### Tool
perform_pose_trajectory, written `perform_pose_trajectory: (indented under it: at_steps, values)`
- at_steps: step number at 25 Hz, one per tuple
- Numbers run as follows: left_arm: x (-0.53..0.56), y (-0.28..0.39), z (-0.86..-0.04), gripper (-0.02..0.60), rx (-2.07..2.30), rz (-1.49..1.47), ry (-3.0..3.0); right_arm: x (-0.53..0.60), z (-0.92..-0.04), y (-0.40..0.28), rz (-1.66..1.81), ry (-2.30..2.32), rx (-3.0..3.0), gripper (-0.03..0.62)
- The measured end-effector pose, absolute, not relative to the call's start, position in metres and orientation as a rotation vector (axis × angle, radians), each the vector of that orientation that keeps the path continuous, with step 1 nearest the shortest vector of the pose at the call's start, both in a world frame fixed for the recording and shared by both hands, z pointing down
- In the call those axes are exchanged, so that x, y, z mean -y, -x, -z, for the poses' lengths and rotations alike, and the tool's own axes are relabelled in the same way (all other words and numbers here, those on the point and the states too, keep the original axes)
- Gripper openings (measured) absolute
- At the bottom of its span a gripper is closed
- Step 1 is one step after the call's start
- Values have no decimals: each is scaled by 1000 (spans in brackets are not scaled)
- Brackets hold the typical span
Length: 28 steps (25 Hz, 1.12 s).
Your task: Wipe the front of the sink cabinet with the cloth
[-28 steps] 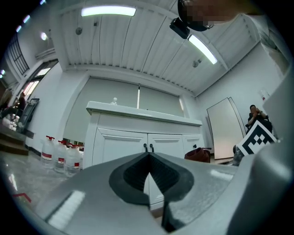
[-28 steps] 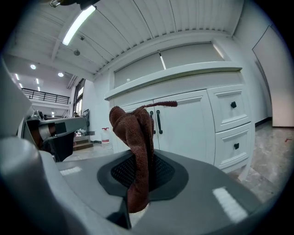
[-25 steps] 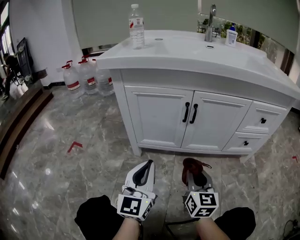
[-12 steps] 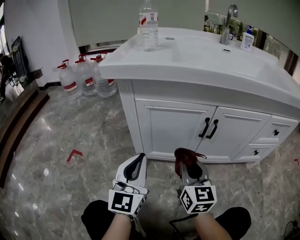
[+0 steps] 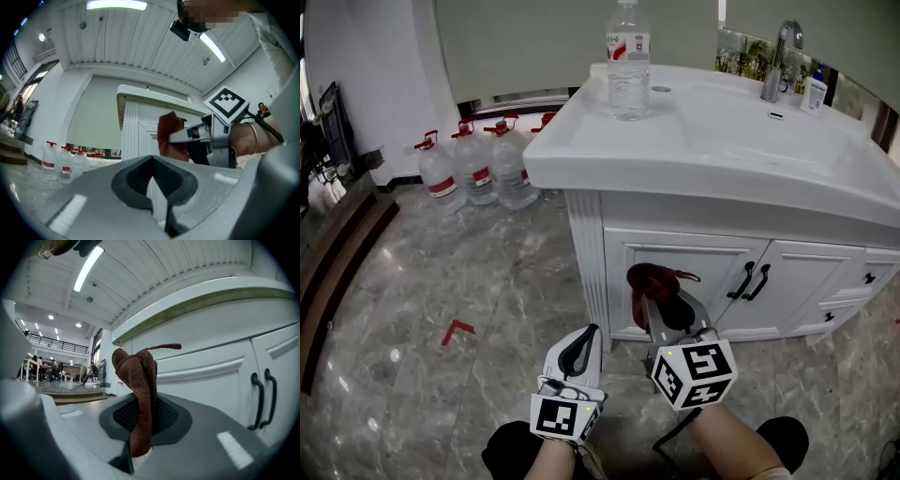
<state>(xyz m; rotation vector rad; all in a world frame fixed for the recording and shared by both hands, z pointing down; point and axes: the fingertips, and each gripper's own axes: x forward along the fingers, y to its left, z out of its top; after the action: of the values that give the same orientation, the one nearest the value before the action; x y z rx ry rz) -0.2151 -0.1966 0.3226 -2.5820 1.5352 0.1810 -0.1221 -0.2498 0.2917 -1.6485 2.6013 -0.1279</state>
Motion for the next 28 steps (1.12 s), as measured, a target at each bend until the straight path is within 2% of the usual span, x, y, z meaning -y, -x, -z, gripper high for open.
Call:
perform_pose_trajectory:
  at_steps: [5, 11, 20, 28]
  values:
    - [197, 229, -337, 0, -1567, -150, 2595, 272, -269, 167, 136, 1532, -2639, 78]
    - [196, 244, -337, 0, -1596, -131, 2572, 293, -259, 187, 82, 1540, -2657, 78]
    - [201, 233, -345, 0, -1575, -132, 2609, 299, -262, 153, 28, 1625, -2632, 80]
    - [200, 195, -342, 0, -1480, -138, 2659, 292, -266, 92, 51, 1737, -2563, 80]
